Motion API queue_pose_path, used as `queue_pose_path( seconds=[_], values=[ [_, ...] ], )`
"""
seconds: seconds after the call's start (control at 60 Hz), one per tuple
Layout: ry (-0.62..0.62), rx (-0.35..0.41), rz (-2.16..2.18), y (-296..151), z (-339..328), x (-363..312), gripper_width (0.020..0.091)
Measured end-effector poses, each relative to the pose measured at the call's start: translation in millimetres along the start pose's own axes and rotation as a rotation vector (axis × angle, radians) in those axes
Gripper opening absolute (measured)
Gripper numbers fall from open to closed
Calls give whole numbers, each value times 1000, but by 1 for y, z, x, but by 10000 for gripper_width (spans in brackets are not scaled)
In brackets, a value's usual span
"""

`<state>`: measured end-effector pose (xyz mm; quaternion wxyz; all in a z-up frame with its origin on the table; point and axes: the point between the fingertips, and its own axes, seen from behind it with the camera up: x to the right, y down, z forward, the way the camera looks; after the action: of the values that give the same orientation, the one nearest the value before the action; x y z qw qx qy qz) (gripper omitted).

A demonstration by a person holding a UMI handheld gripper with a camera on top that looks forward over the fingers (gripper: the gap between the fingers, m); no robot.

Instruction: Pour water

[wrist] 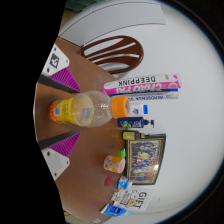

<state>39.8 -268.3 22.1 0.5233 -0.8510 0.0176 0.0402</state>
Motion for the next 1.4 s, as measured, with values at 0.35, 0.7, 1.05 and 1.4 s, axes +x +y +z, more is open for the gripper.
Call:
queue_pose_path(
  seconds=[0.35,0.7,1.05,1.4],
  values=[
    [-56,33,-71,-11,30,-5,258],
    [-256,157,306,-191,63,25,255],
    [-518,75,1239,-276,162,121,256],
    [-593,-75,1881,-238,219,160,254]
  ],
)
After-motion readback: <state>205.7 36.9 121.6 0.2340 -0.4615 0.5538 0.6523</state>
